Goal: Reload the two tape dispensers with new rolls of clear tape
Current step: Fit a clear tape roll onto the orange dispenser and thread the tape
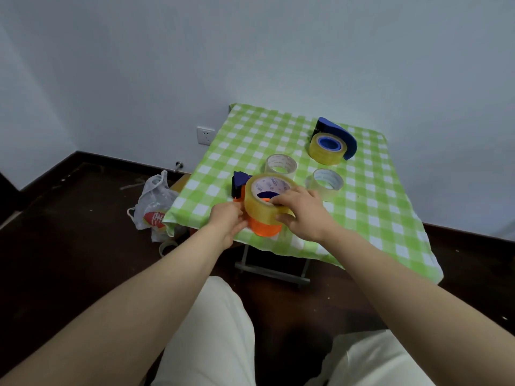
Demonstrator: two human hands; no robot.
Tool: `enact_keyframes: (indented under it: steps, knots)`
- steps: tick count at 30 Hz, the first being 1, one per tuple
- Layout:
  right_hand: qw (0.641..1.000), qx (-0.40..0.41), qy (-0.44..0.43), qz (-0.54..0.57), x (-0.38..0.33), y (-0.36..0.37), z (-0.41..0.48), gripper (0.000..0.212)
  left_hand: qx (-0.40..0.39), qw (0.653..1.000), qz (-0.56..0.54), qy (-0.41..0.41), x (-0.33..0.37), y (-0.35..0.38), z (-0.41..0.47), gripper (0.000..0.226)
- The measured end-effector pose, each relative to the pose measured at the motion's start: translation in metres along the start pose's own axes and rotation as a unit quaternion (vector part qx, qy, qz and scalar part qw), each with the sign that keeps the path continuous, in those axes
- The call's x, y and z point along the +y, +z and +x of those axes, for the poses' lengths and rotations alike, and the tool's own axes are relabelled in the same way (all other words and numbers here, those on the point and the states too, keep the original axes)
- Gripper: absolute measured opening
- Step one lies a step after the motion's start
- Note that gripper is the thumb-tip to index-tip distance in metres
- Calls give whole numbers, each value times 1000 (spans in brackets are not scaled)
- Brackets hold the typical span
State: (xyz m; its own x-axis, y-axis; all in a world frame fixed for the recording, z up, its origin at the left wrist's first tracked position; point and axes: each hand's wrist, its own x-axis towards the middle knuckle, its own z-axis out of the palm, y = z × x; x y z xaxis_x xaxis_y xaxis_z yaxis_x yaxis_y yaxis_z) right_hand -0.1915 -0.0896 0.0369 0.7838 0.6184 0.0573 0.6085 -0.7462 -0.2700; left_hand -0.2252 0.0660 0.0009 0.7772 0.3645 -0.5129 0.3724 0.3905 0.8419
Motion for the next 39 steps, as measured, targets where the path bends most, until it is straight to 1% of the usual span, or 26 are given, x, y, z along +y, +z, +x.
enact_keyframes:
  steps: [1, 3, 6, 9, 10, 12, 13, 15, 16, 17, 18, 20, 21, 22, 23, 24, 27, 29, 30, 32, 33, 34, 36, 37, 38, 39]
  knots:
    - [1000, -11, -3, -16, -1, 2, 0, 39, -4, 999, -37, -17, 1, -1, 0, 24]
    - [999, -33, -12, -40, -1, 9, -1, 41, -21, 998, -46, -30, 5, -2, -1, 24]
    - [998, -27, -12, -49, 2, 22, -6, 42, -25, 999, 1, -30, 3, -1, 4, 23]
    - [999, -24, 0, -43, 8, 32, -8, 43, 25, 998, 56, -5, -5, 4, 13, 23]
    - [999, -31, -1, -29, 10, 33, -8, 43, 32, 998, 62, -6, -7, 5, 14, 25]
    - [999, -29, 10, 42, 11, 32, -7, 43, 24, 998, 55, -21, -8, 6, 11, 39]
    - [995, -9, 28, 98, 10, 29, -6, 41, 18, 998, 58, -28, -8, 6, 10, 48]
    - [975, 64, 74, 199, 10, 22, 4, 39, 12, 996, 86, -34, -7, 6, 8, 61]
    - [968, 92, 96, 211, 13, 19, 12, 43, 9, 994, 103, -33, -7, 7, 8, 63]
    - [969, 96, 116, 195, 15, 16, 21, 51, 7, 992, 121, -28, -7, 8, 7, 63]
    - [973, 74, 131, 173, 18, 14, 31, 64, 10, 989, 145, -20, -6, 9, 7, 63]
    - [977, -10, 150, 150, 22, 14, 49, 88, 16, 975, 220, 4, -5, 12, 9, 63]
    - [977, -45, 152, 142, 24, 14, 56, 95, 20, 964, 265, 20, -4, 13, 11, 62]
    - [978, -67, 152, 124, 25, 16, 62, 97, 23, 952, 305, 34, -4, 14, 13, 58]
    - [981, -73, 153, 96, 26, 18, 66, 93, 26, 941, 333, 42, -4, 15, 15, 51]
    - [983, -70, 157, 65, 26, 19, 69, 83, 27, 935, 350, 47, -4, 16, 17, 43]
    - [983, -63, 173, -25, 21, 23, 70, 44, 30, 933, 355, 54, -4, 17, 18, 28]
    - [981, -58, 171, -64, 15, 26, 68, 23, 47, 934, 347, 66, -4, 17, 16, 22]
    - [982, -50, 167, -71, 13, 27, 67, 17, 52, 936, 340, 71, -4, 18, 14, 22]
    - [984, -18, 162, -66, 14, 24, 62, 16, 58, 942, 319, 91, -2, 16, 13, 29]
    - [985, 7, 166, -54, 17, 20, 59, 19, 57, 950, 288, 103, 0, 14, 13, 33]
    - [983, 31, 180, -31, 21, 15, 55, 22, 54, 966, 227, 114, 4, 13, 12, 31]
    - [966, 73, 236, 75, 31, 5, 44, 24, 52, 989, 80, 111, 14, 11, 6, 20]
    - [945, 91, 269, 161, 35, 1, 38, 23, 47, 994, 25, 97, 17, 12, 4, 18]
    - [913, 105, 295, 262, 37, -2, 31, 22, 30, 997, -15, 74, 19, 13, 0, 16]
    - [871, 113, 312, 361, 37, -4, 23, 21, 2, 998, -43, 46, 19, 15, -4, 14]
